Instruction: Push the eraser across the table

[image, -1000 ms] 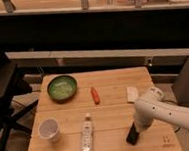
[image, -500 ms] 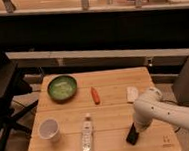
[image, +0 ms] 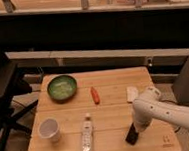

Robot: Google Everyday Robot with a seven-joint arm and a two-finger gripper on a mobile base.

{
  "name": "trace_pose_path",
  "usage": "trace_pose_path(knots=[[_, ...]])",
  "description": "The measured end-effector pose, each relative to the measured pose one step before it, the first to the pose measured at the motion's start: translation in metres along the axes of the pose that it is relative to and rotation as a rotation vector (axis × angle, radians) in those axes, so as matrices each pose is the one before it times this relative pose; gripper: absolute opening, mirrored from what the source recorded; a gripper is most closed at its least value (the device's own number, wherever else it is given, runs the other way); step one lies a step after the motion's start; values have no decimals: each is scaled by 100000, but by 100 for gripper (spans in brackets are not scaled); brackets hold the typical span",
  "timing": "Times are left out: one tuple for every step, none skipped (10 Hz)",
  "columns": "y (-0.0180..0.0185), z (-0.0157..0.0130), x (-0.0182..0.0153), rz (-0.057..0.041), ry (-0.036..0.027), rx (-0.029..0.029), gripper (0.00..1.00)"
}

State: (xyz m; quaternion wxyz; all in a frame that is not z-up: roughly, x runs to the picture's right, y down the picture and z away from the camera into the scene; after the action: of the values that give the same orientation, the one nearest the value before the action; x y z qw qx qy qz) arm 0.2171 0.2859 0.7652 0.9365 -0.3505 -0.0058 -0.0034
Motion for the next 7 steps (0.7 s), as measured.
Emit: trace_pose_path(knots=[[-6,2,-26,-120,15,-30,0],[-83,217,-58,-155,-6,-234,0],[-74,248,-31,360,113,-151,0],[29,-207,-6,194,-25,-61,0],[29,-189,4,226,-39,-56,0],[-15,-56,-38,-82,-34,-8,0],[13,-4,10,-22,-4,-42,0]])
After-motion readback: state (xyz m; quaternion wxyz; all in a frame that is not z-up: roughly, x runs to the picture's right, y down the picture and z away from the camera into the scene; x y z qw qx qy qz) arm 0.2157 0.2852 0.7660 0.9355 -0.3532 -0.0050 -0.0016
